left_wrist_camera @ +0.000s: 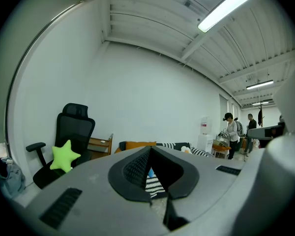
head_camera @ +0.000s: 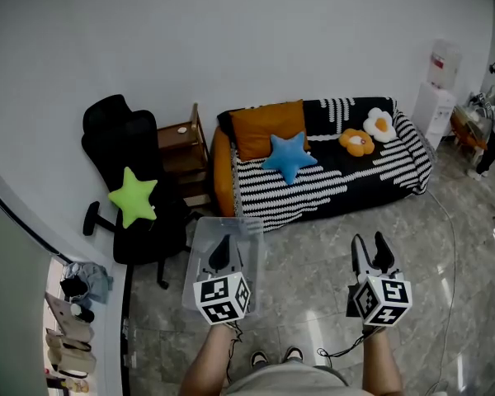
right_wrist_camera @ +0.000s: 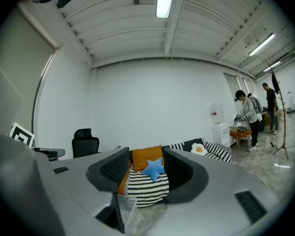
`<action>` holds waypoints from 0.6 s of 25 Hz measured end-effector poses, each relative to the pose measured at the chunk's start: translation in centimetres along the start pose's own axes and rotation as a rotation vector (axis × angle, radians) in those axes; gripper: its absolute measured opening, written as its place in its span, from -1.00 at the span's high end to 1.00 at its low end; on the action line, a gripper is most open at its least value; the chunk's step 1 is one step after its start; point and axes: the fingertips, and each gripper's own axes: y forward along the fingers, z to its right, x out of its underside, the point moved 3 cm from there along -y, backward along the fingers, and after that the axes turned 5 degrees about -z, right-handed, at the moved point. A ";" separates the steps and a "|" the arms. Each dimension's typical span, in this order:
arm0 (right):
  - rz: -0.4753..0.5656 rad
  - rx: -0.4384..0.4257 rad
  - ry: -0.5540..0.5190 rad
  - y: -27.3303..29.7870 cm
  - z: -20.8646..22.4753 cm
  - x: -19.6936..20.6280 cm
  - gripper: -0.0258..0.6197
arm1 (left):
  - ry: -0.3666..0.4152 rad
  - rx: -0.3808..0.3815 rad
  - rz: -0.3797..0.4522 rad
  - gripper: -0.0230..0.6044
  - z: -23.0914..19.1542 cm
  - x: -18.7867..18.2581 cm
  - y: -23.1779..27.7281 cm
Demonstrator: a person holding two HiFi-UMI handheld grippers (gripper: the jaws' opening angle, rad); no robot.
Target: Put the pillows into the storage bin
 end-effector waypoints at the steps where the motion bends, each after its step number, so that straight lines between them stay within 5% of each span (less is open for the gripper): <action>1: -0.003 0.000 0.004 0.2 0.5 0.1 0.24 | -0.002 -0.004 -0.004 0.91 0.2 0.1 0.3; 15: -0.069 0.003 0.069 4.6 9.5 1.2 0.26 | 0.031 -0.040 -0.060 0.91 4.8 1.4 5.8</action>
